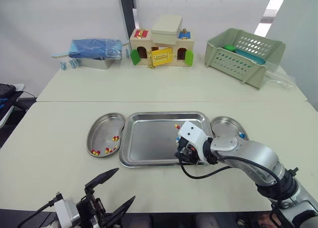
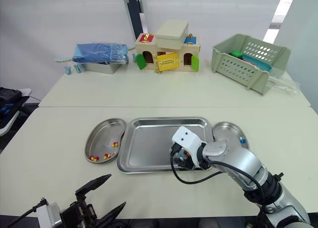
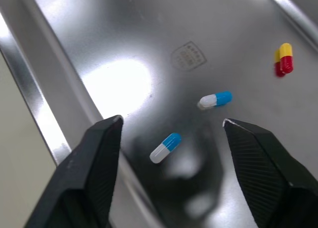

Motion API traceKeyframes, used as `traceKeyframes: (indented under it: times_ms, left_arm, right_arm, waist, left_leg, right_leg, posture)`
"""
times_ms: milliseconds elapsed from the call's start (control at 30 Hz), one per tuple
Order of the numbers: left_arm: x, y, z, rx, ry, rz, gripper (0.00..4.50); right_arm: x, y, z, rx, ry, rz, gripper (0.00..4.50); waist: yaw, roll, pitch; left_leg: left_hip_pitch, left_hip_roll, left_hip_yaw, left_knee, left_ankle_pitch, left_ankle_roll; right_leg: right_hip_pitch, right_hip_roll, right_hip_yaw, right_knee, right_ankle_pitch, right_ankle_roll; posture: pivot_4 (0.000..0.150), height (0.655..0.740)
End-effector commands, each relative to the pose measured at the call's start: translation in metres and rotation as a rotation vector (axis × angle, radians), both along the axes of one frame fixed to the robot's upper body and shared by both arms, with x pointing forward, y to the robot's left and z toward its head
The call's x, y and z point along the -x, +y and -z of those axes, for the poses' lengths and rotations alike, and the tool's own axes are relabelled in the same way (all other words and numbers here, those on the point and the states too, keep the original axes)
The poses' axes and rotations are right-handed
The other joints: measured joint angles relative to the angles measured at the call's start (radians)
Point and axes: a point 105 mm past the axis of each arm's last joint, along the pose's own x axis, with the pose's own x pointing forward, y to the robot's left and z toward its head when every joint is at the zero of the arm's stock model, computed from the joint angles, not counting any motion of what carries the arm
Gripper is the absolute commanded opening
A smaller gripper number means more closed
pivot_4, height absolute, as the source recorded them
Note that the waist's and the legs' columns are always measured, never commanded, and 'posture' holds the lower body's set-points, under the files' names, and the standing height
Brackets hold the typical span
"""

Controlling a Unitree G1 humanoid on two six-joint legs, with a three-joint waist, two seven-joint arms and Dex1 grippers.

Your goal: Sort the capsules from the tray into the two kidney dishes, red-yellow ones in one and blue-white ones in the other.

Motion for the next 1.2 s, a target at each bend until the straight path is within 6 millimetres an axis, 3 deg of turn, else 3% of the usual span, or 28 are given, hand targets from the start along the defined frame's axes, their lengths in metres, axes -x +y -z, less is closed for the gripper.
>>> traceKeyframes:
  times_ms: [33, 700, 867, 1067, 1200]
  left_arm:
    - [0.001, 0.002, -0.003, -0.004, -0.021, -0.012, 4.50]
    - [-0.002, 0.005, -0.003, -0.021, -0.025, -0.024, 4.50]
    - [-0.003, 0.006, -0.003, -0.022, -0.027, -0.028, 4.50]
    - [-0.004, 0.006, -0.004, -0.025, -0.028, -0.031, 4.50]
    - [-0.004, 0.006, -0.004, -0.026, -0.027, -0.033, 4.50]
  right_arm:
    - [-0.004, -0.002, -0.003, 0.030, -0.032, 0.004, 2.58]
    - [-0.003, -0.006, 0.012, 0.117, 0.032, 0.023, 2.58]
    - [-0.003, -0.008, 0.015, 0.127, 0.034, 0.022, 1.63]
    - [-0.003, -0.005, 0.015, 0.116, 0.029, 0.018, 0.11]
    - [-0.002, -0.003, 0.013, 0.104, 0.019, -0.002, 0.01]
  waist:
    - [0.000, -0.001, 0.000]
    - [0.000, -0.001, 0.000]
    - [0.000, -0.001, 0.000]
    - [0.000, -0.001, 0.000]
    - [0.000, -0.001, 0.000]
  left_leg:
    - [0.000, 0.000, 0.000, 0.000, 0.000, 0.000]
    - [0.000, 0.000, 0.000, 0.000, 0.000, 0.000]
    - [0.000, 0.000, 0.000, 0.000, 0.000, 0.000]
    - [0.000, 0.000, 0.000, 0.000, 0.000, 0.000]
    - [0.000, 0.000, 0.000, 0.000, 0.000, 0.000]
  right_leg:
    - [0.000, 0.000, 0.000, 0.000, 0.000, 0.000]
    - [0.000, 0.000, 0.000, 0.000, 0.000, 0.000]
    - [0.000, 0.000, 0.000, 0.000, 0.000, 0.000]
    - [0.000, 0.000, 0.000, 0.000, 0.000, 0.000]
    - [0.000, 0.000, 0.000, 0.000, 0.000, 0.000]
  posture:
    - [0.150, 0.7400]
    - [0.150, 0.7400]
    - [0.150, 0.7400]
    - [0.150, 0.7400]
    - [0.150, 0.7400]
